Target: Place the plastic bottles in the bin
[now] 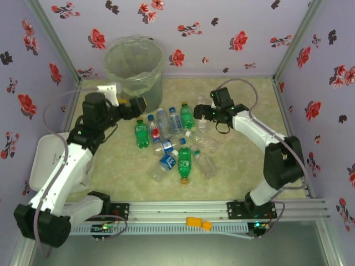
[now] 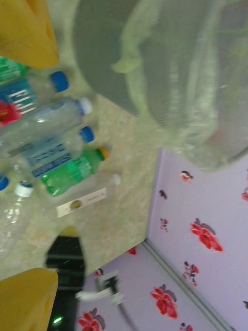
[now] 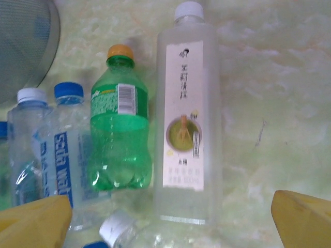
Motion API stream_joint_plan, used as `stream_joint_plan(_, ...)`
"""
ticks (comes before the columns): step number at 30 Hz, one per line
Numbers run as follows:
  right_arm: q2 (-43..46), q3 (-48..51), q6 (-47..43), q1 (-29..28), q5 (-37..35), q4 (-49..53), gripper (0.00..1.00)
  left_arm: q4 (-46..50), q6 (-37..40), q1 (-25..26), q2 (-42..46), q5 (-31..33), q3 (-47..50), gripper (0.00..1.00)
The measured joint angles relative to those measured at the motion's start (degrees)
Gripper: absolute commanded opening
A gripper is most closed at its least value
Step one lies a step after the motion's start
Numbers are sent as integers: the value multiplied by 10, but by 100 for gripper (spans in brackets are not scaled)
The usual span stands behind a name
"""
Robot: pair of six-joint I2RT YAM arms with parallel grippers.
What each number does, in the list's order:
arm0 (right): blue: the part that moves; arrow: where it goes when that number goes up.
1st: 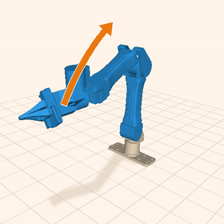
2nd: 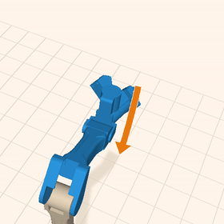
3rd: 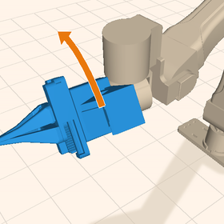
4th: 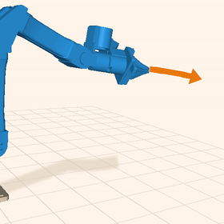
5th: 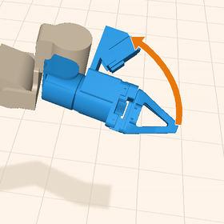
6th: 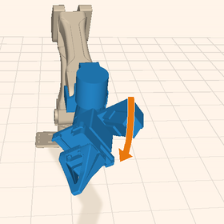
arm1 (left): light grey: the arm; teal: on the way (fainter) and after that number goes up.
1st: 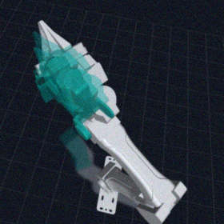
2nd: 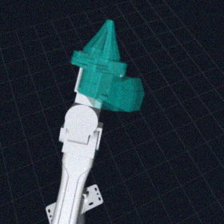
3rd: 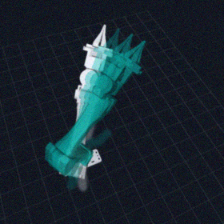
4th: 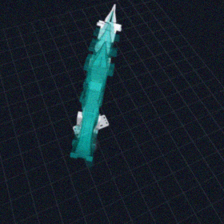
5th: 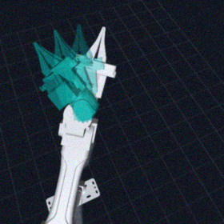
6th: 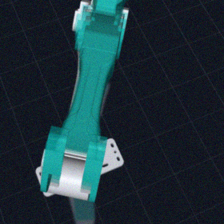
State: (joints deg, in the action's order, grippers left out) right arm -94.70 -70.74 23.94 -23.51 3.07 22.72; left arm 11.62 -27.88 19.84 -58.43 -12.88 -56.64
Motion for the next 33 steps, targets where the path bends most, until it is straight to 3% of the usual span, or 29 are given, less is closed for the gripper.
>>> stream_joint_plan(5, -111, -103, -15, 4, -8, 37, 98, -60, -52, 24, 59, 15, 136, 100)
stream_joint_plan(12, -221, -196, -25, 4, -30, 80, 93, -130, -143, 90, 31, 24, 260, 100)
stream_joint_plan(20, -279, -241, -20, 10, -33, 93, 72, -172, -156, 159, -70, 24, 224, 100)
stream_joint_plan(27, -285, -245, -14, 14, -29, 93, 48, -143, -143, 210, -169, 27, 144, 100)
stream_joint_plan(33, -250, -218, -15, 23, -22, 89, 40, -127, -133, 227, -207, 33, 112, 100)
